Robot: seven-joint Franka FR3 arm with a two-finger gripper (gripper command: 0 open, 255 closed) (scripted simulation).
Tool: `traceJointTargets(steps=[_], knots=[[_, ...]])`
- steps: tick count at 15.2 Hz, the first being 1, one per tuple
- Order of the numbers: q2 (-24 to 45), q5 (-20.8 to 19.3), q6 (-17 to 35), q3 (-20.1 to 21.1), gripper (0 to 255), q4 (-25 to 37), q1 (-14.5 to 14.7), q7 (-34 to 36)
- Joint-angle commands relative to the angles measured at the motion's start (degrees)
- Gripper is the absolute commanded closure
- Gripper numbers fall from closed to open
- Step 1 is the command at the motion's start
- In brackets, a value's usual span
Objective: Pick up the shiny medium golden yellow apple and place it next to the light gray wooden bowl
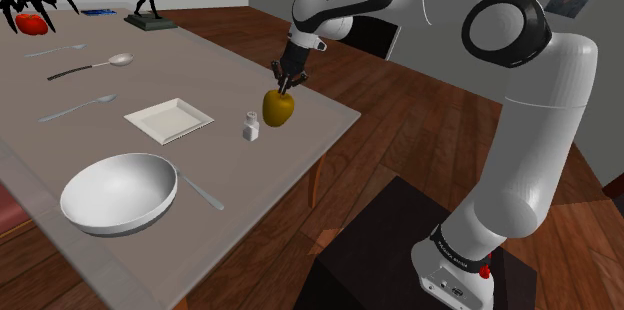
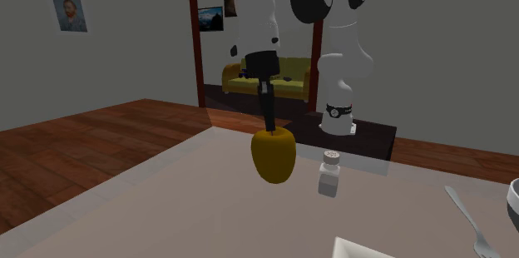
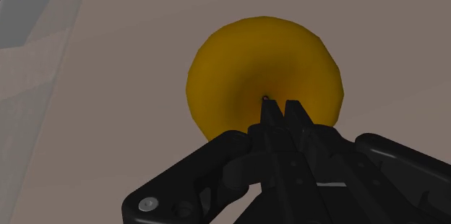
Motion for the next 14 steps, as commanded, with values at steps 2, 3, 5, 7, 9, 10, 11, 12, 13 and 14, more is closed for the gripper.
traceJointTargets(steps=[2, 3, 5, 7, 9, 10, 11, 12, 13, 14], knots=[[-0.5, -0.11, -1.31, -0.02, 255, 0.8, -0.01, 0.28], [-0.72, -0.16, -1.98, -0.03, 255, 1.26, -0.02, 0.42], [-1.15, -0.27, -3.31, -0.05, 255, 2.19, -0.04, 0.7], [-1.53, -0.37, -4.66, -0.07, 255, 3.18, -0.05, 0.98], [-1.87, -0.47, -6.03, -0.09, 255, 4.23, -0.07, 1.26], [-2.03, -0.52, -6.72, -0.1, 255, 4.78, -0.08, 1.4], [-2.17, -0.56, -7.42, -0.11, 255, 5.35, -0.09, 1.54], [-2.3, -0.61, -8.12, -0.12, 255, 5.93, -0.1, 1.68], [-2.41, -0.65, -8.82, -0.12, 255, 6.53, -0.11, 1.82], [-2.52, -0.7, -9.53, -0.13, 255, 7.14, -0.12, 1.96]])
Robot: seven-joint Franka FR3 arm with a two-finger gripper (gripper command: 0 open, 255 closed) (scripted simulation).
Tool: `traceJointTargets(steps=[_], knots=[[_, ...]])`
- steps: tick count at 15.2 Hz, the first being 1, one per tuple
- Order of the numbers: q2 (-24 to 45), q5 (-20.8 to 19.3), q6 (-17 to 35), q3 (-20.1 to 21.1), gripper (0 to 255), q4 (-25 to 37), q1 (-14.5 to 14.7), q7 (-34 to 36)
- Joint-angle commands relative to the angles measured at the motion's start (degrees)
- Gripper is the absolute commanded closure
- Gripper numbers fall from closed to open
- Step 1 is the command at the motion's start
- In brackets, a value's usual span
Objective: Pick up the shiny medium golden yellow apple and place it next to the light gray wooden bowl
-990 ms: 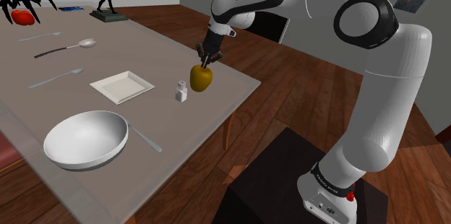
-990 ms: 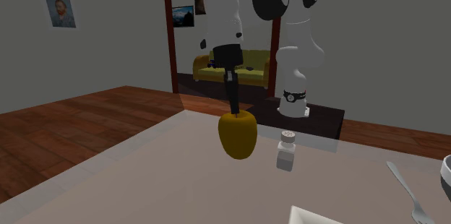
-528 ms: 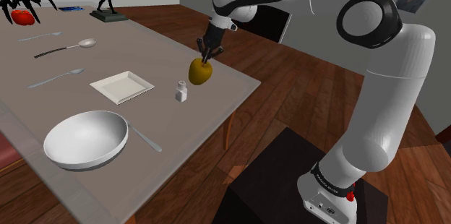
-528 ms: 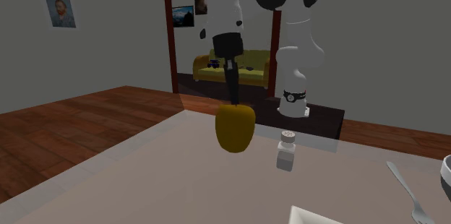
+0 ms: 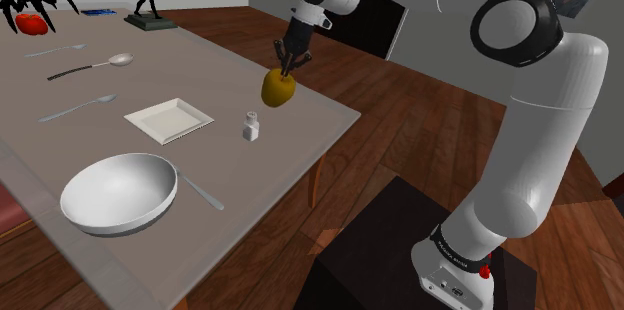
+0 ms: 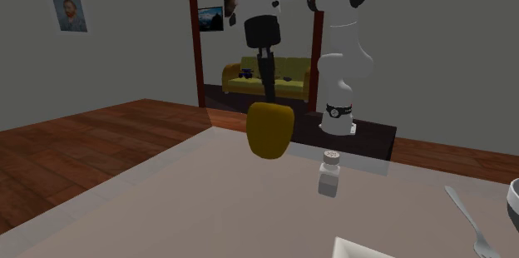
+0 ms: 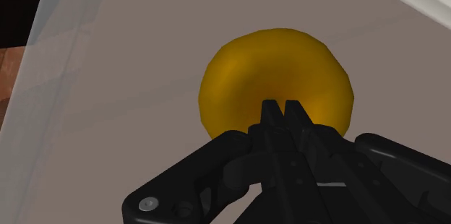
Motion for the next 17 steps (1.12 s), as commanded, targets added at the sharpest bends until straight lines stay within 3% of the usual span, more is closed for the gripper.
traceJointTargets(steps=[1, 17], knots=[[-0.21, -0.09, -1.41, 0.0, 255, 1.22, 0.01, 0.32], [0.27, -0.7, -13.66, -0.03, 255, 14.17, -0.11, 2.7]])
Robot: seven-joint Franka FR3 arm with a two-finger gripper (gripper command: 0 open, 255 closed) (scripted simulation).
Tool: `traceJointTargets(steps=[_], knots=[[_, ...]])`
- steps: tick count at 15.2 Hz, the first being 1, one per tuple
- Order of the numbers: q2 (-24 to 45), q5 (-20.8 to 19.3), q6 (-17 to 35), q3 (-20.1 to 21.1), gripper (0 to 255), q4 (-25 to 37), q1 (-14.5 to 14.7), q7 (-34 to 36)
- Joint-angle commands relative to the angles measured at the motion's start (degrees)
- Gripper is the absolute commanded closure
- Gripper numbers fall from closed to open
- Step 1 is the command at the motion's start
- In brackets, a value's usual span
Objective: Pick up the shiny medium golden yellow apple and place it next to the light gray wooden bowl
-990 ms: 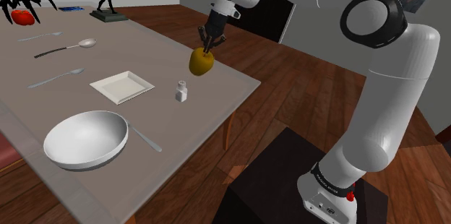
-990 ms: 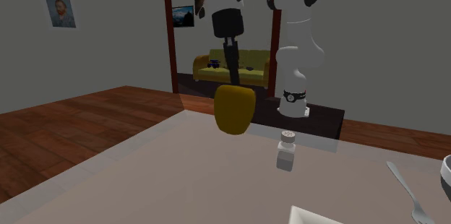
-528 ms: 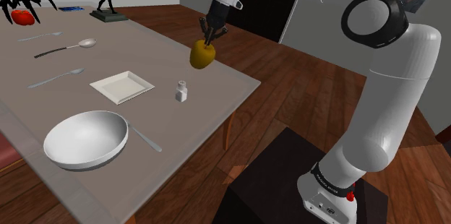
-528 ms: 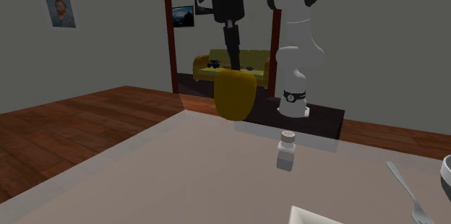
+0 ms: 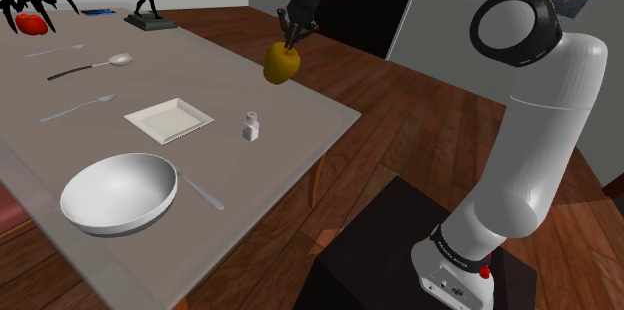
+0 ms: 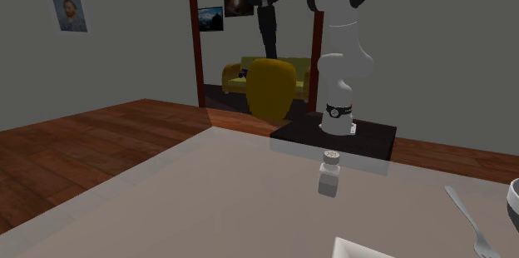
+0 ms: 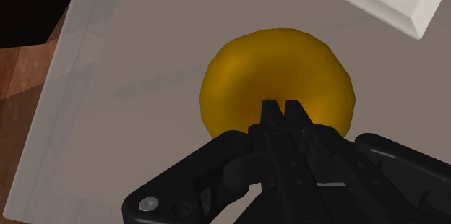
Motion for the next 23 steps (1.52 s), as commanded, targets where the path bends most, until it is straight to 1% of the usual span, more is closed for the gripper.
traceJointTargets(steps=[1, 6, 7, 10, 14, 18, 23], knots=[[0.28, -0.07, -1.73, 0.01, 255, 2.03, -0.01, 0.32], [1.52, -0.22, -6.12, 0.04, 255, 7.72, -0.02, 1.17], [1.57, -0.23, -6.32, 0.04, 255, 7.98, -0.02, 1.21], [-3.52, -0.28, -3.34, 1.0, 255, 0.51, 1.95, 3.71], [-9.02, -0.32, -0.28, 2.61, 255, -7.22, 4.51, 7.46], [-13.41, -0.32, 2.1, 4.53, 255, -13.11, 7.02, 11.6], [-17.56, -0.3, 4.45, 7.33, 255, -18.44, 10.12, 17.22]])
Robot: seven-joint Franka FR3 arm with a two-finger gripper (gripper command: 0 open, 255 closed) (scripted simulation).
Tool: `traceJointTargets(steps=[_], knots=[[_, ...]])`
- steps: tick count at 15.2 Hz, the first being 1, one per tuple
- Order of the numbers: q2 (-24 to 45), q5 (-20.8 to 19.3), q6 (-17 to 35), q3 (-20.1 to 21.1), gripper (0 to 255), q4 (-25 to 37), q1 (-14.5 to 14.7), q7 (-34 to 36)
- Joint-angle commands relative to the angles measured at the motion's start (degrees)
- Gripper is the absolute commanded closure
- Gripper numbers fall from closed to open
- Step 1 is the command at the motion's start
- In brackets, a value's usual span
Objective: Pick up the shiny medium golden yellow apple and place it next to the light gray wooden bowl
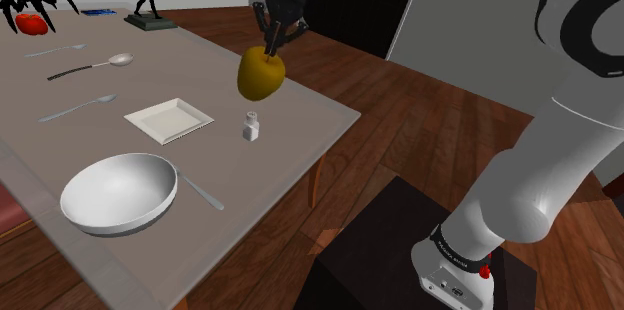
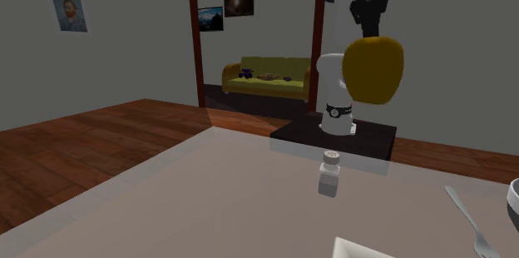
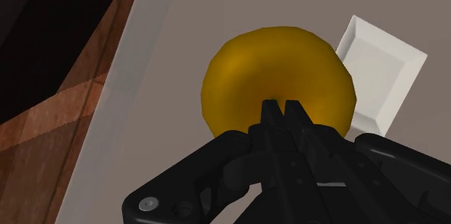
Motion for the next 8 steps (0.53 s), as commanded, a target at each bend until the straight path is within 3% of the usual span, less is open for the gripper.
traceJointTargets(steps=[1, 8], knots=[[-1.54, 0.0, 0.94, 1.21, 255, -1.97, 1.28, 2.45], [-4.14, -0.01, 4.22, 4.41, 255, -6.69, 4.32, 8.23]])
